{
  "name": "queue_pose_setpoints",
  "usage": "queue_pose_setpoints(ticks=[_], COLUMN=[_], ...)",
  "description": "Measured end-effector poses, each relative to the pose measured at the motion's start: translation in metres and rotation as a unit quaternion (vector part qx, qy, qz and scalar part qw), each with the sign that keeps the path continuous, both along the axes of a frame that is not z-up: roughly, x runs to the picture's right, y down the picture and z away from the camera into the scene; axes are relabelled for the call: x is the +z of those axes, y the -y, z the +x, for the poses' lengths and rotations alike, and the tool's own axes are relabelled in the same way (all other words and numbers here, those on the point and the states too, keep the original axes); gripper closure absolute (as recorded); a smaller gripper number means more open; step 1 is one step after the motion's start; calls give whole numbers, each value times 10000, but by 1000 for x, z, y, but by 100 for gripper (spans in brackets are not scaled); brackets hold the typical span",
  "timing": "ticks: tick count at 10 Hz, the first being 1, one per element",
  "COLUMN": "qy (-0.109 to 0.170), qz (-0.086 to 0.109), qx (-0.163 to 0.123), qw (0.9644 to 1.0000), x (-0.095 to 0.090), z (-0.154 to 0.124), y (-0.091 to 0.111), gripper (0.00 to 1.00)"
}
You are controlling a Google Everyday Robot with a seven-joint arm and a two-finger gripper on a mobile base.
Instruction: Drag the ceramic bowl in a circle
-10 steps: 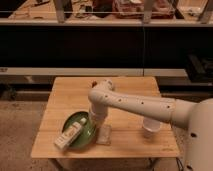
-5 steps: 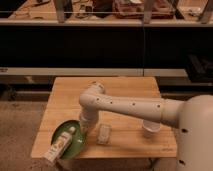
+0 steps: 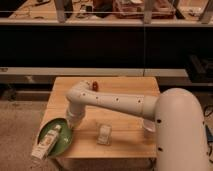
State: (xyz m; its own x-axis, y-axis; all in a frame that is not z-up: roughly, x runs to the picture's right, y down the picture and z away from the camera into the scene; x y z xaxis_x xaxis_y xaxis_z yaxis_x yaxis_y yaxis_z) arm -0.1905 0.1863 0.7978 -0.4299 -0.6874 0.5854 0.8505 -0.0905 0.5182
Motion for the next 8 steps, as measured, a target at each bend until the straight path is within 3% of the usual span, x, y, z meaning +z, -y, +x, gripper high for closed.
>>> queue_pose_setpoints(ticks=[2,5,8], qy=[59,-104,-388], qz=[109,379,630], qx=[163,495,644], qw=[9998,9980,9952], x=[30,66,80], z=[-6,9,39], y=[23,69,101], gripper=[100,100,100])
